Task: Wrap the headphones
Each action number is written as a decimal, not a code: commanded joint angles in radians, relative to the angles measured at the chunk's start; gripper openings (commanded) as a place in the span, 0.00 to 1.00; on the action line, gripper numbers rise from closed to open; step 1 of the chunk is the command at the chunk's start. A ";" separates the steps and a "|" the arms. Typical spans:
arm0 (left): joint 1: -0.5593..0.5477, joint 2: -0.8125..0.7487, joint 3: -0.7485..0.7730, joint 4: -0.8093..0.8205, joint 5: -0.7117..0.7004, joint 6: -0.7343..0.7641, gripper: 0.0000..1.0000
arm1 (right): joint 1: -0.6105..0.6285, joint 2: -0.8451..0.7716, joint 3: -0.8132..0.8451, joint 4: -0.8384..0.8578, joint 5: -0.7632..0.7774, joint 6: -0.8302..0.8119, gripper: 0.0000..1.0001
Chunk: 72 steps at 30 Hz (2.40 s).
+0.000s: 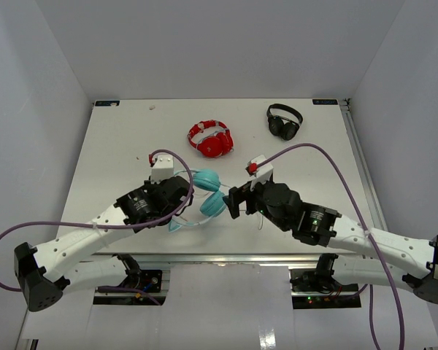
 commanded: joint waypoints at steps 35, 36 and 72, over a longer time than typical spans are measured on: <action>0.019 -0.298 0.204 -0.067 0.259 0.250 0.00 | -0.367 -0.276 -0.010 -0.014 -0.687 -0.212 0.89; 0.019 -0.299 0.205 -0.060 0.262 0.251 0.00 | -0.366 -0.284 -0.011 -0.014 -0.735 -0.210 0.89; 0.019 -0.415 0.191 0.184 0.365 0.184 0.00 | -0.230 -0.042 -0.265 0.540 -0.921 -0.175 0.63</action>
